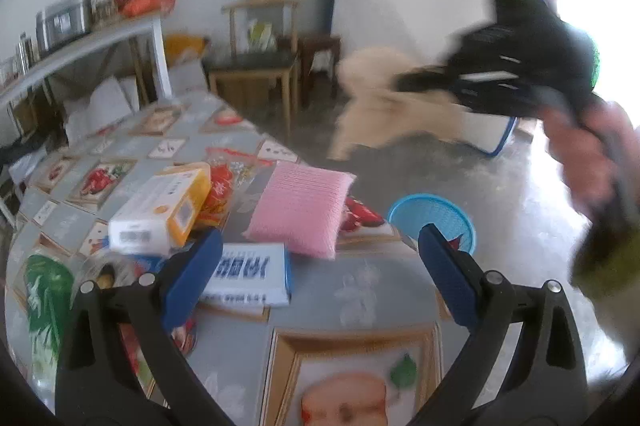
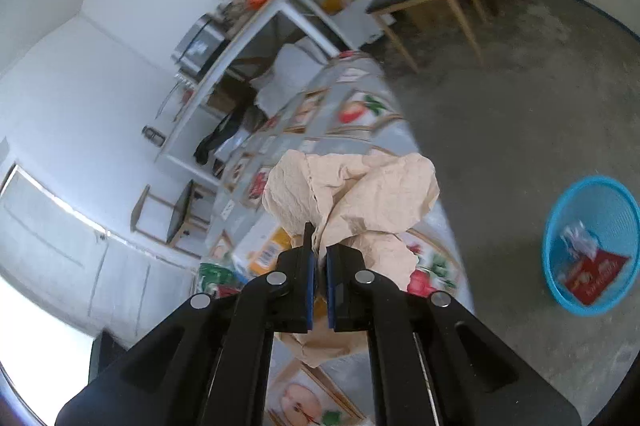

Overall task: Collect trash
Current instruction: 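Grasp the pink sponge with the left tool while the right tool holds the beige paper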

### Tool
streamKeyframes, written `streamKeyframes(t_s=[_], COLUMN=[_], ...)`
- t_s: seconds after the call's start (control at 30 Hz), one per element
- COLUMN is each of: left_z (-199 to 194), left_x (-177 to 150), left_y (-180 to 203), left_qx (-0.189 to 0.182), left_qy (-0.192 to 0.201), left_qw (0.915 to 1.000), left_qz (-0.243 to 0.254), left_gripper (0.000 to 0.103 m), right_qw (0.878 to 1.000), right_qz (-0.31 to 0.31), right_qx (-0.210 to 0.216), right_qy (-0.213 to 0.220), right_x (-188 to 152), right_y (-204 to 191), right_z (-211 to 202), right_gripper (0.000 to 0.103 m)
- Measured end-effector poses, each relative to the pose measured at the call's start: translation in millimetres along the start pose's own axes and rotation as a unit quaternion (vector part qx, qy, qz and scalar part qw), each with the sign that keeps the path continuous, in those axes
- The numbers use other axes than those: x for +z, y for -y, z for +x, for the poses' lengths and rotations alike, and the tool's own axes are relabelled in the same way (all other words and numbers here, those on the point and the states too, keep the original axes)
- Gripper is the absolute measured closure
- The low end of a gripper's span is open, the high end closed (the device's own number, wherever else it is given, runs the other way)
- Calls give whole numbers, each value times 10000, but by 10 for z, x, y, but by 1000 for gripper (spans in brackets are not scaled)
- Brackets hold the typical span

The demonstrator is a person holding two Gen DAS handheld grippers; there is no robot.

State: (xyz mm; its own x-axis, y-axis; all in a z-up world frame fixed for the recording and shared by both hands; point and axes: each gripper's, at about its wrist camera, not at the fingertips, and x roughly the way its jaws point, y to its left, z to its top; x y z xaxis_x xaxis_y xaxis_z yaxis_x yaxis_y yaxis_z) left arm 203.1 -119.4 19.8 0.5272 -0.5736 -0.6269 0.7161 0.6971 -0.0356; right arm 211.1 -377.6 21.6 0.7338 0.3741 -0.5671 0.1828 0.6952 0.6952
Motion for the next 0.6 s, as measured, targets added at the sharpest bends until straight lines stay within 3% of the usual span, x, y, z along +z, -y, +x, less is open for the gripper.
streamKeyframes(t_s=[0.07,0.17,0.37,0.6], left_z=[229,664,1180,1568], left_x=[154,327,491,534], left_y=[-35,-62,-61,-218], left_qx=[-127,195,556,183], left_qy=[-227,-951,-1475,-2052], left_qw=[9996,9952,9873,9782], left_qz=[-125,-121,185,-273], left_gripper=[9,9,9,9], right_qw=[9999,9995,9989,9988], right_qz=[148,293,440,483], right_qx=[-69,-114,-179,-116], right_qy=[24,41,31,21], right_x=[-20,-45,-86,-117], right_y=[152,300,482,564], right_z=[-72,-150,-223,-252], right_gripper=[98,98,98,98])
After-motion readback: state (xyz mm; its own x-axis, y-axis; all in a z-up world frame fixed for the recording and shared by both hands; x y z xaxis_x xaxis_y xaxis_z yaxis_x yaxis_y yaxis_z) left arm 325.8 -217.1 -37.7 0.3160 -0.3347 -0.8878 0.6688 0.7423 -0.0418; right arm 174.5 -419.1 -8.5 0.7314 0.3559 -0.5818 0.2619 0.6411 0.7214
